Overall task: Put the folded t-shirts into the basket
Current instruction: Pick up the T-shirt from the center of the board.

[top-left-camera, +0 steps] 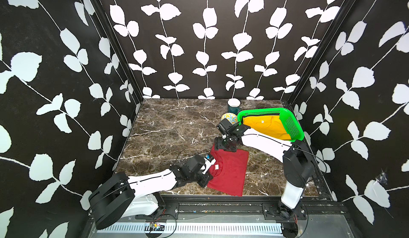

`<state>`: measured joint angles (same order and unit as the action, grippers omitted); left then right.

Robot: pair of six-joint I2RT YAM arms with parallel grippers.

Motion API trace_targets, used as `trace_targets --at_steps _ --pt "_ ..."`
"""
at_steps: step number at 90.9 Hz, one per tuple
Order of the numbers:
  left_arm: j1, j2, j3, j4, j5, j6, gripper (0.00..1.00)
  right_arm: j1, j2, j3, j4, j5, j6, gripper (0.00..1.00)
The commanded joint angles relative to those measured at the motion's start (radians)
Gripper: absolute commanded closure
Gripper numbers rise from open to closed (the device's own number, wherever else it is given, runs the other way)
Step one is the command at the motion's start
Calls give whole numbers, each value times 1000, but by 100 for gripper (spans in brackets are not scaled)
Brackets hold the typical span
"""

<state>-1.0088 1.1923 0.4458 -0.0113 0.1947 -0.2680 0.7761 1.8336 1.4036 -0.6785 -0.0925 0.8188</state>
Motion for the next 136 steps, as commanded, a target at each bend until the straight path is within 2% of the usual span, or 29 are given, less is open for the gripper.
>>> trace_targets --at_steps 1,10,22,41,55,65,72,96,99,106,111,116,132,136 --pt "-72 -59 37 -47 -154 136 100 4 43 49 -53 18 -5 22" --pt "-135 -74 46 -47 -216 218 100 3 90 113 -105 4 -28 22" --pt "-174 -38 80 -78 -246 276 100 5 169 188 -144 -114 -69 22" --pt "-235 27 128 -106 -316 336 100 15 232 261 -194 -120 -107 23" --pt "-268 16 147 -127 -367 354 100 37 275 311 -257 -41 -141 23" --pt "-287 -9 138 -123 -384 358 100 63 322 374 -336 110 -162 25" --pt "-295 -27 129 -121 -389 354 100 78 360 410 -374 172 -179 27" --pt "-304 -64 105 -108 -370 352 100 94 446 470 -384 232 -203 36" --pt "-304 -67 104 -110 -367 350 100 94 458 477 -390 232 -205 39" --pt "-304 -74 98 -119 -370 339 100 94 480 506 -417 236 -209 55" --pt "-304 -77 91 -114 -365 332 100 95 477 511 -418 231 -205 74" --pt "-304 -81 84 -113 -357 324 100 95 460 505 -407 222 -198 85" --pt "-303 -117 97 -183 -349 273 100 95 305 414 -327 168 -125 91" --pt "-304 -144 103 -201 -340 264 100 95 249 373 -305 170 -94 97"
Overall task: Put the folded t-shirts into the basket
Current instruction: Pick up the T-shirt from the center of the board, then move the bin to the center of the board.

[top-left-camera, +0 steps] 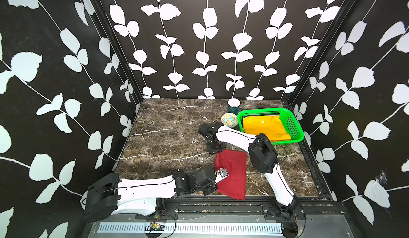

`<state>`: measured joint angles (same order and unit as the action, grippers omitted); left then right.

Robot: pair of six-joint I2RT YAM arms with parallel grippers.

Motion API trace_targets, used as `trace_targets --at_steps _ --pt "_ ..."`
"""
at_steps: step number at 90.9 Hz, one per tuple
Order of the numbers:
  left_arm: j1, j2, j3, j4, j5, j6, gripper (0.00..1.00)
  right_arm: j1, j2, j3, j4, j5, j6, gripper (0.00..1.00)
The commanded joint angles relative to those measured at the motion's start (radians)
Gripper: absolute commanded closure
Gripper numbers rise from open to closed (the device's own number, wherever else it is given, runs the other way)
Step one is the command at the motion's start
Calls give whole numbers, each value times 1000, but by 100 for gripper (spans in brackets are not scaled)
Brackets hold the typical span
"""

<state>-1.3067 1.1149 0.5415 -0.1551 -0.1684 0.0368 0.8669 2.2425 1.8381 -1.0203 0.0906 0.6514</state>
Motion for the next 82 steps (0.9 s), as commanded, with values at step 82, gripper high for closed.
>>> trace_targets --at_steps 82 --pt "28 147 618 -115 117 226 100 -234 -1104 -543 -5 478 538 100"
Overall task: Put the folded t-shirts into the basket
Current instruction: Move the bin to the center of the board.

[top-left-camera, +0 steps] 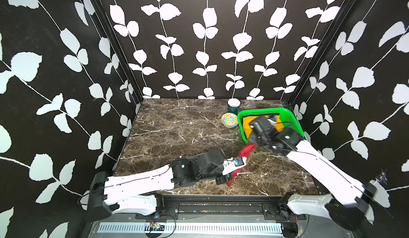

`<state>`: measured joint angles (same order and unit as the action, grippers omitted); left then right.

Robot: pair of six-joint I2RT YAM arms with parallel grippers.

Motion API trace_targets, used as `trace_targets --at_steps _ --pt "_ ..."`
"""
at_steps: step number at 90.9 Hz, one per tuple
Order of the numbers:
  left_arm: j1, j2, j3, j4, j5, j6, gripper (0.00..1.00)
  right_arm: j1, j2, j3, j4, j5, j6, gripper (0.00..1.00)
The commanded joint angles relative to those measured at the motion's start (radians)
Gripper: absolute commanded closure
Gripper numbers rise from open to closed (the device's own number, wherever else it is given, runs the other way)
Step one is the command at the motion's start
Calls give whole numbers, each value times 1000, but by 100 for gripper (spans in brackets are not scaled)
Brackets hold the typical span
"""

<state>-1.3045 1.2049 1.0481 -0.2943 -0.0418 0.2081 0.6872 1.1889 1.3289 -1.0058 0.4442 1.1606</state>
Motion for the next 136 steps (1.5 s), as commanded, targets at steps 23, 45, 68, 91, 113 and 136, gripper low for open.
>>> trace_targets --at_steps 23,45,68,91,113,136 --pt "195 347 365 75 240 36 100 -304 -88 -60 -2 111 -24 100" --pt "339 679 643 82 327 -83 100 -436 16 -63 73 141 -47 100" --pt "415 934 890 67 349 -114 100 -443 160 54 99 222 -81 100" --pt "445 1098 994 -30 301 -192 100 -453 294 90 171 187 -153 100" --pt "444 1069 780 60 361 -223 100 -469 401 43 167 152 -167 100" --pt "423 889 419 270 427 -259 100 -489 476 12 111 56 -240 100"
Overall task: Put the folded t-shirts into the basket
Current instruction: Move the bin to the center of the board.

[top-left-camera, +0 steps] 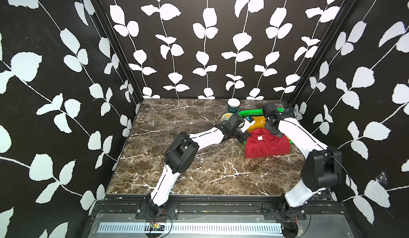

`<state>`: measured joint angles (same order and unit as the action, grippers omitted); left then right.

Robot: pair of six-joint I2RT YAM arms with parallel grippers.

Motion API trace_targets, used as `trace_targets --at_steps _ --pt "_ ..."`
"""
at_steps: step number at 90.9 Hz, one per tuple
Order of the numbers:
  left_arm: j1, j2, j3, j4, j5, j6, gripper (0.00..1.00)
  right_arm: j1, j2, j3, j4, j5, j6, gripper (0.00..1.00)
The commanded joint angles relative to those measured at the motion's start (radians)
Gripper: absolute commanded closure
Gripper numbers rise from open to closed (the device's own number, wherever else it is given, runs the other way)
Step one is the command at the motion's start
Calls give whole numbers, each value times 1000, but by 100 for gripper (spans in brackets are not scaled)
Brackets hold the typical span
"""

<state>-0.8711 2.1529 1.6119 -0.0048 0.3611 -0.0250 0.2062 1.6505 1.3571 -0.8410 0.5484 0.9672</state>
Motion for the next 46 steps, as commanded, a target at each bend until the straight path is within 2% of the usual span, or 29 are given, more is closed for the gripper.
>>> trace_targets --at_steps 1,18,31,46 --pt "-11 -68 -156 -14 26 -25 100 -7 15 -17 -56 -54 -49 100" --pt "-58 -158 -234 -36 49 5 100 -6 -25 -38 -73 -122 -74 100" --pt "-114 -182 -267 -67 57 -1 100 -6 -98 -133 -69 -137 -96 100" --pt "-188 -253 -373 -34 59 -31 100 -5 -179 -215 -45 -179 -140 100"
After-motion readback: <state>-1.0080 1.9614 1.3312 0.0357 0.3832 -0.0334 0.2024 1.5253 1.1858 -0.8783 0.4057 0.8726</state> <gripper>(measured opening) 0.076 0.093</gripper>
